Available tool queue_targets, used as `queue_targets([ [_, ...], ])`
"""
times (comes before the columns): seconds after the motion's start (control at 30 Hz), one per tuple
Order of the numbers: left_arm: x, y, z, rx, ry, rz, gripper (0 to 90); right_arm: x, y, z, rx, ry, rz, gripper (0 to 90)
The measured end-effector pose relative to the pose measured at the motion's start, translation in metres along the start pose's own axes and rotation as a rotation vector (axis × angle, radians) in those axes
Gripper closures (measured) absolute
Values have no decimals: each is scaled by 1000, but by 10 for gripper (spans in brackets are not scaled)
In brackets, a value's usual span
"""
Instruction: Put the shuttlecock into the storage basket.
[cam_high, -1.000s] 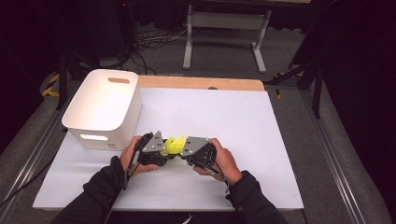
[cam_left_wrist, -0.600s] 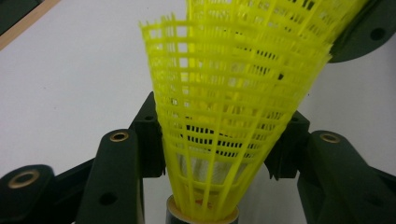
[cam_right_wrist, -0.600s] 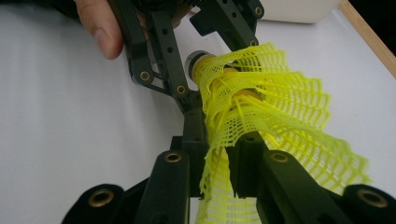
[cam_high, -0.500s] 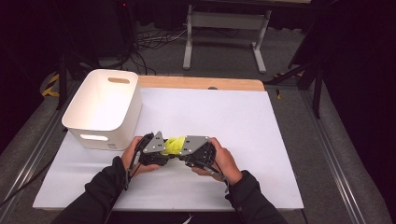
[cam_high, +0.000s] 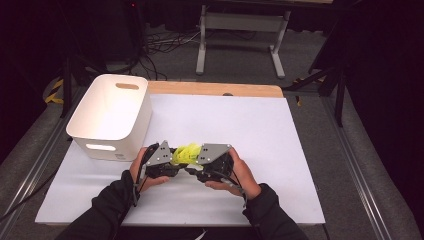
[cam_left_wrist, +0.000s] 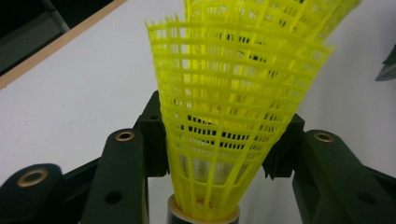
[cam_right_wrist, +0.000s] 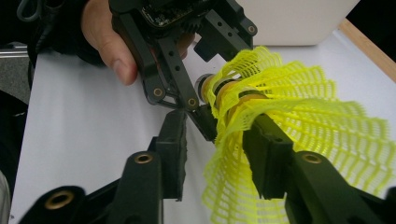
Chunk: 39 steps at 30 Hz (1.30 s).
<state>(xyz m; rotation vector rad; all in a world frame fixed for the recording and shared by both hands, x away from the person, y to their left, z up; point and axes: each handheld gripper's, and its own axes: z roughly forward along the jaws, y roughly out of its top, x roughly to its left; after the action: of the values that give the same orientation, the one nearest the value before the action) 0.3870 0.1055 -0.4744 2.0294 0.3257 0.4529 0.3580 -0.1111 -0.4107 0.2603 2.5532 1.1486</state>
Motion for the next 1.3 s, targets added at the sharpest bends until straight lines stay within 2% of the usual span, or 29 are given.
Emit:
queue_targets([
  [0.1, 1, 0, -2, -20, -1, -13, 539, 0, 2, -5, -15, -13, 8, 558],
  [0.2, 2, 0, -3, -22, 9, -10, 538, 3, 4, -7, -14, -21, -6, 542],
  [0.3, 3, 0, -6, -53, 6, -19, 537, 5, 8, -12, -24, -33, -10, 505],
  [0.37, 2, 0, -6, -59, 8, -18, 534, 5, 9, -15, -42, -28, -7, 506],
  [0.47, 2, 0, -7, -76, -7, -21, 528, 4, 8, -14, -39, -36, 2, 488],
  [0.67, 2, 1, -10, -94, 1, -20, 523, 2, 9, -20, -63, -54, 15, 443],
  [0.7, 2, 0, -10, -102, -7, -24, 523, 1, 10, -25, -87, -51, 28, 496],
  [0.77, 1, 1, -11, -113, -12, -22, 523, 1, 10, -27, -100, -39, 32, 524],
  [0.83, 0, 1, -11, -122, -16, -20, 522, 0, 9, -27, -104, -36, 37, 669],
  [0.9, -2, 2, -12, -124, -26, -10, 518, -1, 9, -27, -125, -48, 58, 766],
  [0.93, -2, 2, -12, -124, -26, -10, 514, -1, 9, -27, -125, -48, 58, 766],
  [1.0, -4, 3, -11, -123, -32, -2, 508, -3, 9, -26, -139, -44, 75, 876],
  [1.2, -5, 2, -10, -116, -28, 6, 488, -5, 7, -24, -151, -26, 105, 886],
  [1.3, -5, 2, -10, -118, -28, 2, 460, -4, 8, -20, -167, 17, 130, 886],
])
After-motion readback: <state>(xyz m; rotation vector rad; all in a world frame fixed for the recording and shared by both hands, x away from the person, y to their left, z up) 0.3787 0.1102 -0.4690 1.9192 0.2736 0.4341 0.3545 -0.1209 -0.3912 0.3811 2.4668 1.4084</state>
